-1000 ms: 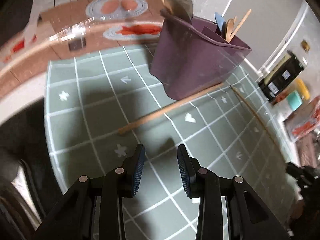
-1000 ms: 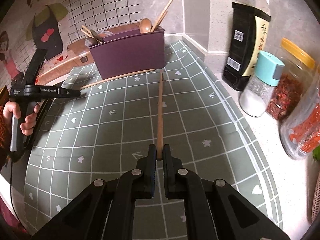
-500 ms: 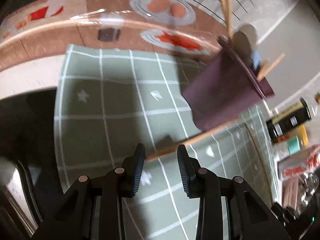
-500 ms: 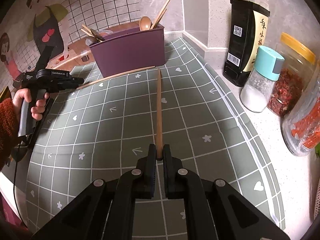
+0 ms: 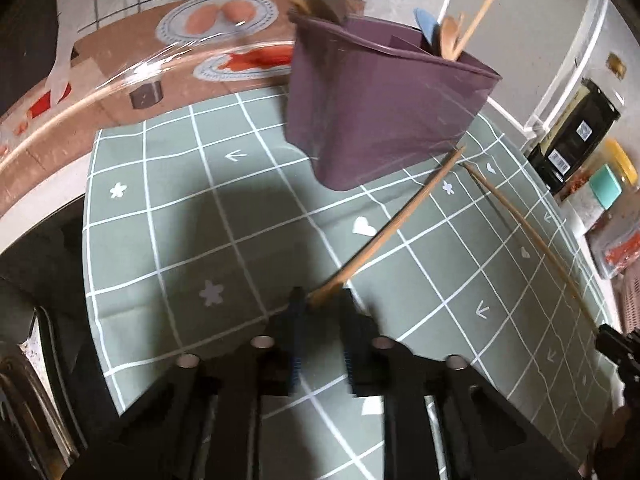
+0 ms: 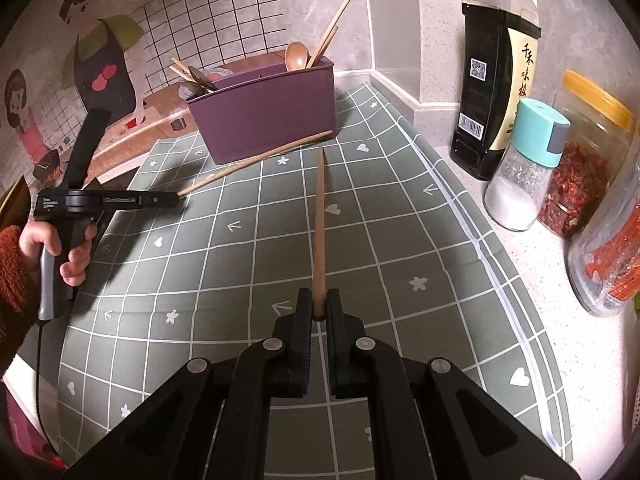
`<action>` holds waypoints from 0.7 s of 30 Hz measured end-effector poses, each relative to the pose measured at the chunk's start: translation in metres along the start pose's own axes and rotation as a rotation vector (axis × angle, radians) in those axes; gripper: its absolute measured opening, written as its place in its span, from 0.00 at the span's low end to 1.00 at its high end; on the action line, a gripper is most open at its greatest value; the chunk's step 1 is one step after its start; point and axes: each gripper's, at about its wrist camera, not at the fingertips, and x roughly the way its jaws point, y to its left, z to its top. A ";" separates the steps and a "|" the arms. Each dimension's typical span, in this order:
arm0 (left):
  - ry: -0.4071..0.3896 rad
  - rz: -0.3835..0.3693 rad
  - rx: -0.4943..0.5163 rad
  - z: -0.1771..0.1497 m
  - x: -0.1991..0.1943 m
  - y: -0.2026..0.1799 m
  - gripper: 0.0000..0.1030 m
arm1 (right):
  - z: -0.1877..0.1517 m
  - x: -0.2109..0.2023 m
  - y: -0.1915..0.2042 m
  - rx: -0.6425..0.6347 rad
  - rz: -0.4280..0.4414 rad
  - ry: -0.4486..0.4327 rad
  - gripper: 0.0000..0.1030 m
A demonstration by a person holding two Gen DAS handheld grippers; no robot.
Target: Organize utensils
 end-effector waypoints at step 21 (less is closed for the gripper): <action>-0.196 -0.014 -0.035 -0.028 -0.080 -0.034 0.09 | 0.023 -0.029 -0.019 -0.086 -0.035 -0.055 0.06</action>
